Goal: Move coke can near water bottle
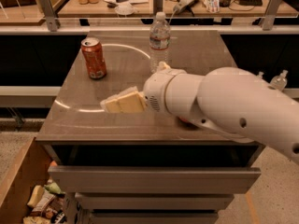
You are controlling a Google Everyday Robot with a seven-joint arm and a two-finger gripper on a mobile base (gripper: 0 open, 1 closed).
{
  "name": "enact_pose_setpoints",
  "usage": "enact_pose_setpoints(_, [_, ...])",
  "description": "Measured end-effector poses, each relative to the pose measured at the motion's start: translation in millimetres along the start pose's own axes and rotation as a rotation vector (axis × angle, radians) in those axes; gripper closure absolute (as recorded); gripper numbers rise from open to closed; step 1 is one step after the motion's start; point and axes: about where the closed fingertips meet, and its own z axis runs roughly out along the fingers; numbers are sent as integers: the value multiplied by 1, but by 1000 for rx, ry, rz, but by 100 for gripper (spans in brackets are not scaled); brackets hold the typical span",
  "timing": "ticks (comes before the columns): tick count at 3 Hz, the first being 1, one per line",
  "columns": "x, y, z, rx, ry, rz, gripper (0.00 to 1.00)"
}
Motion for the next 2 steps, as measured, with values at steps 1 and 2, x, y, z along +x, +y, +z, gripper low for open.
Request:
enact_pose_setpoints(1, [-6,13,44,-11,-62,-8,0])
enact_pose_setpoints(2, [-6,18,81,-16,-101,-16,0])
